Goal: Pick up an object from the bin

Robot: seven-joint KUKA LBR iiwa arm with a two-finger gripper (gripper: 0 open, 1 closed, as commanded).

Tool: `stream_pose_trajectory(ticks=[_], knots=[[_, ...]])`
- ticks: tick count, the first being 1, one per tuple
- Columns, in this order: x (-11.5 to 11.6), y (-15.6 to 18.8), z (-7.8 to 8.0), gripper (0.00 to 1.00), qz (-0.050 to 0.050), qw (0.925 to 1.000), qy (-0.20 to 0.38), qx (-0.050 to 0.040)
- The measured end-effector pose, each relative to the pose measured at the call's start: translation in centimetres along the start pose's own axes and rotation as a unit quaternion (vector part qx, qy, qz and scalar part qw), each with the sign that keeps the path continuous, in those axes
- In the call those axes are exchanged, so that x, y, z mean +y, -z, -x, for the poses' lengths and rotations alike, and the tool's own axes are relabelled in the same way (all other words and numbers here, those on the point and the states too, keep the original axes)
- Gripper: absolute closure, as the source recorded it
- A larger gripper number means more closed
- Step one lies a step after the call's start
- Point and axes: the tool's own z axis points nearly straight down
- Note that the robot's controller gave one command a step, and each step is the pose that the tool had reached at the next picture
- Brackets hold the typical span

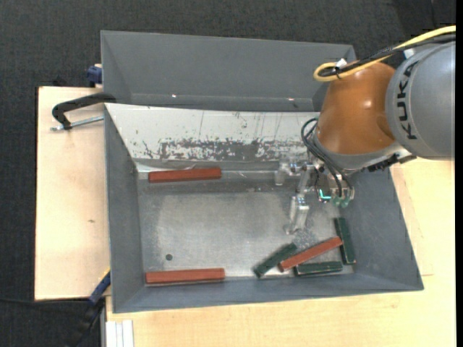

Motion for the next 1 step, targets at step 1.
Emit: stream_pose_trajectory(ticks=[1], knots=[[-0.01, 0.43, 0.20, 0.00, 0.000, 1.0000, 0.000, -0.0042]])
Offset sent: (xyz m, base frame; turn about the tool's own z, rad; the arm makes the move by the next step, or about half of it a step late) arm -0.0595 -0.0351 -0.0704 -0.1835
